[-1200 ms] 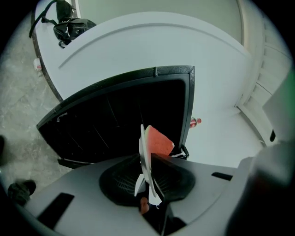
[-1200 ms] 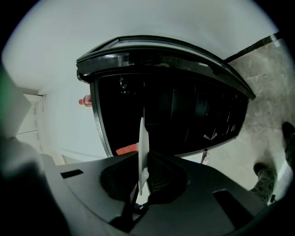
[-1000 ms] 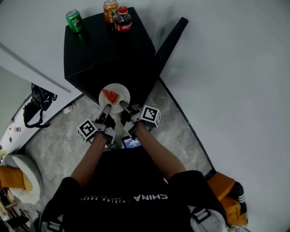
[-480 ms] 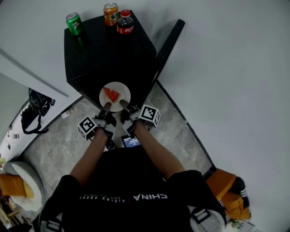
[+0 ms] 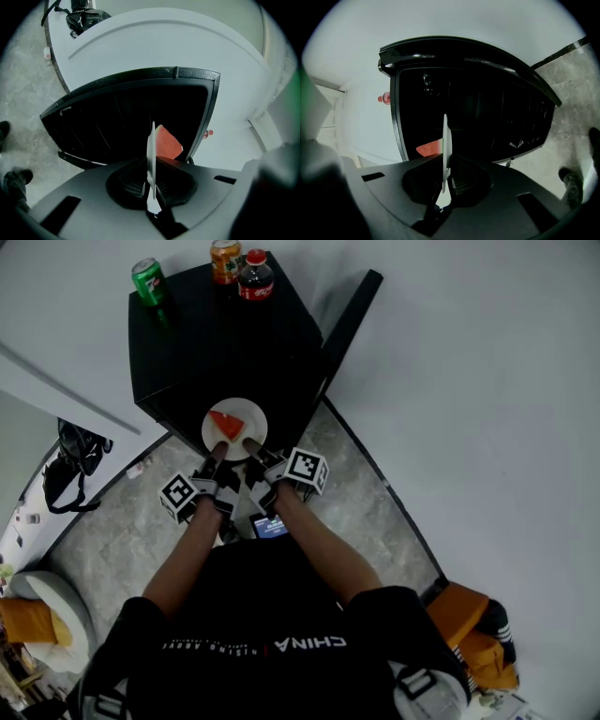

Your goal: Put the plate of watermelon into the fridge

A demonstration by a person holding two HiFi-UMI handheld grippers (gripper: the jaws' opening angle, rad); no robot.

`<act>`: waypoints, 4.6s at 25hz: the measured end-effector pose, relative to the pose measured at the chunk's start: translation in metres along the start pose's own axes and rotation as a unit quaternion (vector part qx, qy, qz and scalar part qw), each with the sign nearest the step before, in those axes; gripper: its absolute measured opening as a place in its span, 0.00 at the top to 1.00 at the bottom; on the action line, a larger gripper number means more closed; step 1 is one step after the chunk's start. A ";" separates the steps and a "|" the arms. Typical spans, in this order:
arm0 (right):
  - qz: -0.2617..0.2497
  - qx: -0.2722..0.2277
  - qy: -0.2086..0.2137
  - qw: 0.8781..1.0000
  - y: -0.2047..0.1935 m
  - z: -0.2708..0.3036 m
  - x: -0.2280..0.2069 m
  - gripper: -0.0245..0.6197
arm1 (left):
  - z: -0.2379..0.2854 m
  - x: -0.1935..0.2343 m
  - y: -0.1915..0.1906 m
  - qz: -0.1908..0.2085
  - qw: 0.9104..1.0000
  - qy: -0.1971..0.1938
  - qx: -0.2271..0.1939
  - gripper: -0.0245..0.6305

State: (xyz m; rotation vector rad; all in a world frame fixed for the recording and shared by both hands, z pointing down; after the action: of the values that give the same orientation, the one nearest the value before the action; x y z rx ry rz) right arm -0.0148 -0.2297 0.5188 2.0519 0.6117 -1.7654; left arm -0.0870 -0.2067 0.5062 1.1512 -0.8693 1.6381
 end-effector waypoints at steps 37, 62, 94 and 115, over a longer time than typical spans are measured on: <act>0.020 -0.017 -0.031 0.999 0.072 0.056 -0.176 0.91 | 0.133 0.121 0.036 0.069 0.997 0.026 -0.033 0.89; -0.068 0.106 -0.060 0.990 0.093 0.085 -0.201 0.86 | 0.178 0.149 0.077 -0.015 0.994 0.058 -0.091 0.93; -0.325 0.199 -0.167 0.909 0.088 0.082 -0.201 0.91 | 0.172 0.148 0.058 0.459 0.863 0.212 0.015 0.90; -0.351 0.214 -0.195 0.890 0.116 0.118 -0.206 0.91 | 0.207 0.139 0.079 0.474 0.851 0.226 0.031 0.93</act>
State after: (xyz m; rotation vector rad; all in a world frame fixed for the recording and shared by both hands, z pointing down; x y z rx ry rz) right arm -0.0752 -0.4085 0.7036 1.7269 0.9844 -2.8618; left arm -0.1193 -0.3799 0.6998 0.2721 -1.1456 2.6022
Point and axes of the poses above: the fingertips, and each gripper's own axes: z forward along the fingers, x to its left, y out of its top, the point moved 1 cm from there along -z, backward along the fingers, and after that the axes turned 14 degrees about y, right-handed, at the moved point
